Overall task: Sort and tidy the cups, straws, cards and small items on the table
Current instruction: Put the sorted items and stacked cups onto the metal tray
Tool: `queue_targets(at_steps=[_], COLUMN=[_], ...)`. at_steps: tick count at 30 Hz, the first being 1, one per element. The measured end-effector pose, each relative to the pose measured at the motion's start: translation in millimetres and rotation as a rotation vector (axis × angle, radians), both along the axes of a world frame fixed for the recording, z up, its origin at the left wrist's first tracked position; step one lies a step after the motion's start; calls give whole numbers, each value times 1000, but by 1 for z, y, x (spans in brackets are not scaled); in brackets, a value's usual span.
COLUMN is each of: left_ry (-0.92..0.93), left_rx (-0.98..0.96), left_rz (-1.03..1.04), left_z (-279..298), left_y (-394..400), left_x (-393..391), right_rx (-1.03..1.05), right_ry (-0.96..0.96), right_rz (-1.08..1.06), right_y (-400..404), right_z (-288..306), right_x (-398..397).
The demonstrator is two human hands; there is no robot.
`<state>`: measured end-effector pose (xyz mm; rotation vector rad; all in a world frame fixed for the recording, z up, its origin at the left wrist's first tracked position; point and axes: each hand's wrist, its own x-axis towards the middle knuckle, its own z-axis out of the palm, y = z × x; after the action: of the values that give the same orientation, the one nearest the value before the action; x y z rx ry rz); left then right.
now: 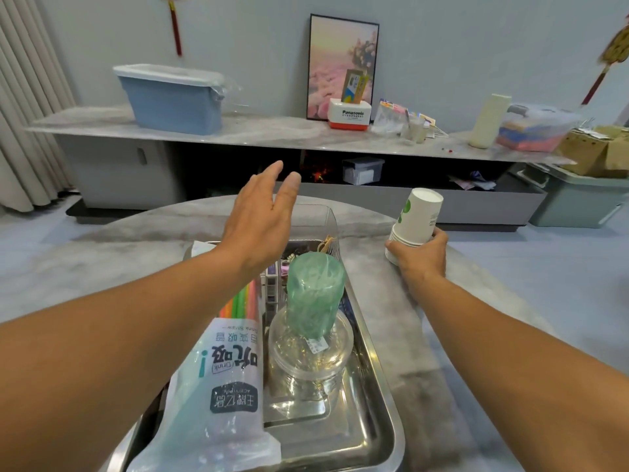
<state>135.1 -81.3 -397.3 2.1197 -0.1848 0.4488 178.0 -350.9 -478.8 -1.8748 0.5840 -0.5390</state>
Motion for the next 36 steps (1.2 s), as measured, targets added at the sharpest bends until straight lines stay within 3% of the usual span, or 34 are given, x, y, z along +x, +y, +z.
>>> queue_targets(at_steps=[9, 15, 20, 24, 29, 31, 34, 36], left_ry=[73, 81, 39, 32, 129, 192, 350, 467], left_rx=[37, -44, -308, -422, -612, -741, -978, -1034], left_rz=[-79, -132, -238, -234, -143, -57, 37, 44], left_z=[16, 52, 105, 135, 123, 110, 83, 58], left_y=[-16, -20, -15, -3, 0, 2, 2, -3], left_x=[-5, -30, -71, -117, -161, -174, -197, -212], right_rx=[34, 73, -205, -480, -744, -678, -392, -242], right_ry=[-100, -268, -295, -177, -72, -146, -296, -377], right_rz=[241, 298, 496, 697, 872, 859, 840, 818], right_y=[20, 34, 41, 49, 67, 73, 82, 88], right_z=[-2, 60, 132, 186, 227, 232, 222, 203], right_x=[-20, -47, -94, -141, -186, -206, -232, -245])
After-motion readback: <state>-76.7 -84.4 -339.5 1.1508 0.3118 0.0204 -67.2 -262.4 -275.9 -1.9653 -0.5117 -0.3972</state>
